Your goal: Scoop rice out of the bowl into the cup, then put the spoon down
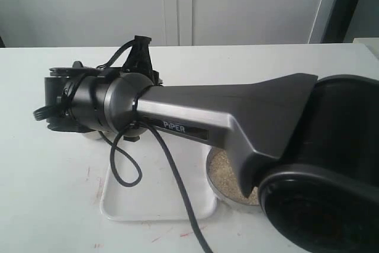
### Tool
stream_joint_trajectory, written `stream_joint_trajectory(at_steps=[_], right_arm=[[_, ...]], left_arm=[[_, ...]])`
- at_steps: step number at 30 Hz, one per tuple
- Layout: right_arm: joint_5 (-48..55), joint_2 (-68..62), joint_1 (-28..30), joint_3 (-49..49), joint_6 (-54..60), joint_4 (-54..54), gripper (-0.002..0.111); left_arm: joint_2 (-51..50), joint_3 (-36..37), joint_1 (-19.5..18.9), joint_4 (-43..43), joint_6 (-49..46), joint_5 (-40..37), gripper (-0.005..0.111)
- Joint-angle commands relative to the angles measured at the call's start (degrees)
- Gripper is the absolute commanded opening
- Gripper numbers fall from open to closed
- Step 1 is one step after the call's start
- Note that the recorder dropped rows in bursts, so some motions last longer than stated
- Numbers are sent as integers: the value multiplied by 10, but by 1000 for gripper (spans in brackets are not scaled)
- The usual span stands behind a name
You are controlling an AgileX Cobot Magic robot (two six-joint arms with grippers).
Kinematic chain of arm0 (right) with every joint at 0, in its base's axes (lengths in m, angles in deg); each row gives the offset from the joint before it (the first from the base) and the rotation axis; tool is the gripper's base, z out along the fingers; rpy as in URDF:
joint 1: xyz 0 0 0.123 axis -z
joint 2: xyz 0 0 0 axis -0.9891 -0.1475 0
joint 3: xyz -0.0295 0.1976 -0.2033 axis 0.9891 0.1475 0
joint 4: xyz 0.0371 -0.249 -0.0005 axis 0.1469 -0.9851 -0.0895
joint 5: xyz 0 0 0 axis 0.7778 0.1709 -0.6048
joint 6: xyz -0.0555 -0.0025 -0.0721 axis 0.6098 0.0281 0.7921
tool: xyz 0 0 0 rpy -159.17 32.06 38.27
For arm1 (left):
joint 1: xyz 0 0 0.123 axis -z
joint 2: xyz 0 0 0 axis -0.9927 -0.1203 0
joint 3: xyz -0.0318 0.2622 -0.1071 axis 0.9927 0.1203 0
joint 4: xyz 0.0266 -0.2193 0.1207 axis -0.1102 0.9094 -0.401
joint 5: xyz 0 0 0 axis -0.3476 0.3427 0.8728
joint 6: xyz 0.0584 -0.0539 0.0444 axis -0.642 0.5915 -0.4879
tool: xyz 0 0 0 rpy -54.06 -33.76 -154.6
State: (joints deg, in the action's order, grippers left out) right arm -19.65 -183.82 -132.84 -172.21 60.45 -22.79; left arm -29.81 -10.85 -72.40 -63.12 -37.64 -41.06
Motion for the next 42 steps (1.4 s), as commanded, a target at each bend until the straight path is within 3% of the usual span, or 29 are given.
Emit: stream_joint_trajectory(at_steps=[1,42], right_arm=[[1,2,0,2,0,-34,0],[1,2,-18,2,0,-103,0]], left_arm=[[0,-4,1,6,1,2,14],[0,-4,1,6,1,2,14]])
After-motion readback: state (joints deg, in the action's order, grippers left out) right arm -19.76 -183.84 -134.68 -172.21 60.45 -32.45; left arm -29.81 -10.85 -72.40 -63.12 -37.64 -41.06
